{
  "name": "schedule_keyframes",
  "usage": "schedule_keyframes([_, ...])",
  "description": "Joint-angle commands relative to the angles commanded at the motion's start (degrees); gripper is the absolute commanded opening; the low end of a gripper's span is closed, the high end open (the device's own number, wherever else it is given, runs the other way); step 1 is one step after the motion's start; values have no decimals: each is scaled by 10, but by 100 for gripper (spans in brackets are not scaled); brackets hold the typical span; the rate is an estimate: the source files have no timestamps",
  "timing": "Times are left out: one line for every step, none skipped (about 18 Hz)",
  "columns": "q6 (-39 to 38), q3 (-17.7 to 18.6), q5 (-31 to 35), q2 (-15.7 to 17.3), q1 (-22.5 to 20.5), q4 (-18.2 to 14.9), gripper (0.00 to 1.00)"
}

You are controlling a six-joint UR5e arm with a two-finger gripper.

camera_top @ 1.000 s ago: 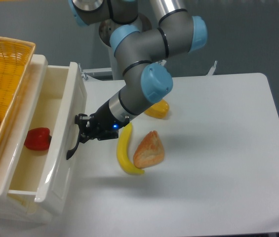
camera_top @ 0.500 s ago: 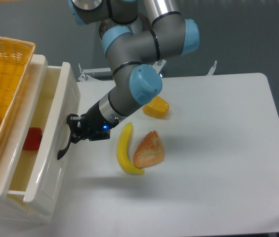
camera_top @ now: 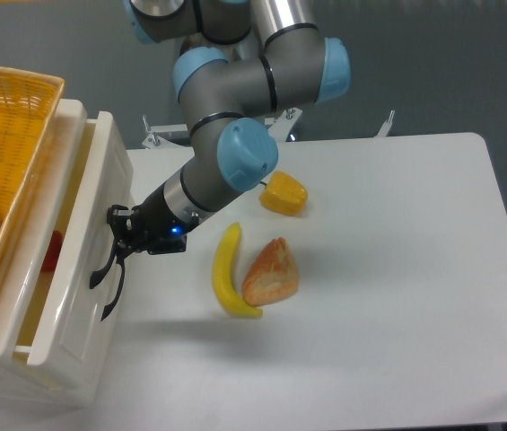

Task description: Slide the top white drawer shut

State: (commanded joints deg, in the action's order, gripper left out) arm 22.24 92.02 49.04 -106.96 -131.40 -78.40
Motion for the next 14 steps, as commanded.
schedule_keyframes([-3, 0, 0, 0, 1, 2, 12])
schedule_keyframes([-7, 1, 0, -1, 5, 5, 12])
schedule_keyframes([-9, 1, 1, -1, 9, 10, 12])
schedule_keyframes([-12, 1, 1, -1, 11, 13, 12])
schedule_keyframes([-14, 1, 1, -2, 11, 13, 12])
schedule_keyframes([-14, 1, 1, -2, 12, 13, 12])
schedule_keyframes([-14, 2, 1, -1, 13, 13, 12])
schedule_keyframes([-14, 2, 1, -1, 13, 13, 12])
schedule_keyframes([-14, 1, 1, -1, 13, 13, 12])
schedule_keyframes([-14, 2, 1, 0, 13, 13, 12])
schedule_keyframes([-14, 2, 1, 0, 13, 13, 13])
schedule_keyframes([-13, 2, 1, -1, 14, 14, 15])
schedule_keyframes([-13, 2, 3, -2, 14, 16, 17])
schedule_keyframes([-11, 3, 5, -2, 13, 17, 19])
